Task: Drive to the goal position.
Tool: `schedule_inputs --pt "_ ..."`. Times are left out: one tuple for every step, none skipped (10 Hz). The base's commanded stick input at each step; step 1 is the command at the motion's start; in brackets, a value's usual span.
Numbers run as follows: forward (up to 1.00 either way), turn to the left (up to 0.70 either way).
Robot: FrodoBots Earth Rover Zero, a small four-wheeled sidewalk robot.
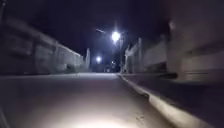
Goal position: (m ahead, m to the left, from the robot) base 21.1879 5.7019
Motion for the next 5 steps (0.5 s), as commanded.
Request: schedule_inputs --pt "0.7 0.0" --pt "0.7 0.0" --pt "0.7 0.0" --pt "0.7 0.0" --pt "0.7 0.0"
